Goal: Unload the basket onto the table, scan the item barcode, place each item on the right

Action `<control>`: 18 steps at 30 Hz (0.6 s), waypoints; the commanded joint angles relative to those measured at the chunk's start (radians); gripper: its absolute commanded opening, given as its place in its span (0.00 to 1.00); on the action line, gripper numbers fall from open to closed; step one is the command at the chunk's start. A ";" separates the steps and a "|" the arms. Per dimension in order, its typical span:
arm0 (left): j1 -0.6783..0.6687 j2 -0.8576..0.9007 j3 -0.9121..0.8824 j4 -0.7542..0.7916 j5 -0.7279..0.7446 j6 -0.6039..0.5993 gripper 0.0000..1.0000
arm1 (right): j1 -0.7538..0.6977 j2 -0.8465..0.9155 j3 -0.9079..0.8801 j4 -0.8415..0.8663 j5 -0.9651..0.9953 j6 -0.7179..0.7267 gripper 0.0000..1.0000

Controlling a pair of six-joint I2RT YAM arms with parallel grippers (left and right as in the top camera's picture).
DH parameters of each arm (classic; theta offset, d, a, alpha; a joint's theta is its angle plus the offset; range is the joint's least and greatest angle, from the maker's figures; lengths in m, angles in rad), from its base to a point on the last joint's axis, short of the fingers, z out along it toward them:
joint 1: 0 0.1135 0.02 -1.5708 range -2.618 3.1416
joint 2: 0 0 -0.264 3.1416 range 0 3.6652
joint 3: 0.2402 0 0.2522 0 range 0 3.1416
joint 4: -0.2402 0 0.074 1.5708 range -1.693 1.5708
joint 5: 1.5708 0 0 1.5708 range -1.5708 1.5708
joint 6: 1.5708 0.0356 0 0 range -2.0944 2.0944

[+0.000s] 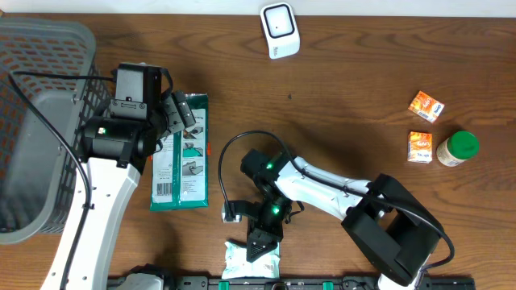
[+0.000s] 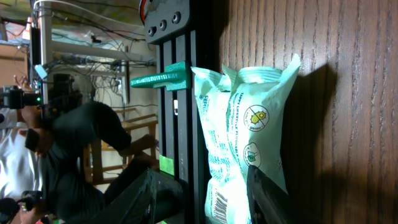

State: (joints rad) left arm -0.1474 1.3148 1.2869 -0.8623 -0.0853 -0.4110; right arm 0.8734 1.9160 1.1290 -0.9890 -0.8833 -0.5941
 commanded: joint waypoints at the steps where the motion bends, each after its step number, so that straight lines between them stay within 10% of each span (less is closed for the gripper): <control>1: 0.002 -0.002 0.013 0.000 -0.013 0.013 0.93 | 0.004 -0.004 -0.005 0.003 -0.023 -0.002 0.41; 13: 0.002 -0.002 0.013 0.000 -0.013 0.013 0.93 | 0.004 -0.004 -0.005 0.006 -0.005 -0.002 0.43; 18: 0.002 -0.002 0.013 0.000 -0.013 0.013 0.93 | -0.008 -0.004 -0.004 0.048 0.069 0.080 0.60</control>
State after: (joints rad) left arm -0.1474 1.3148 1.2869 -0.8623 -0.0853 -0.4107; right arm 0.8730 1.9160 1.1282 -0.9581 -0.8433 -0.5652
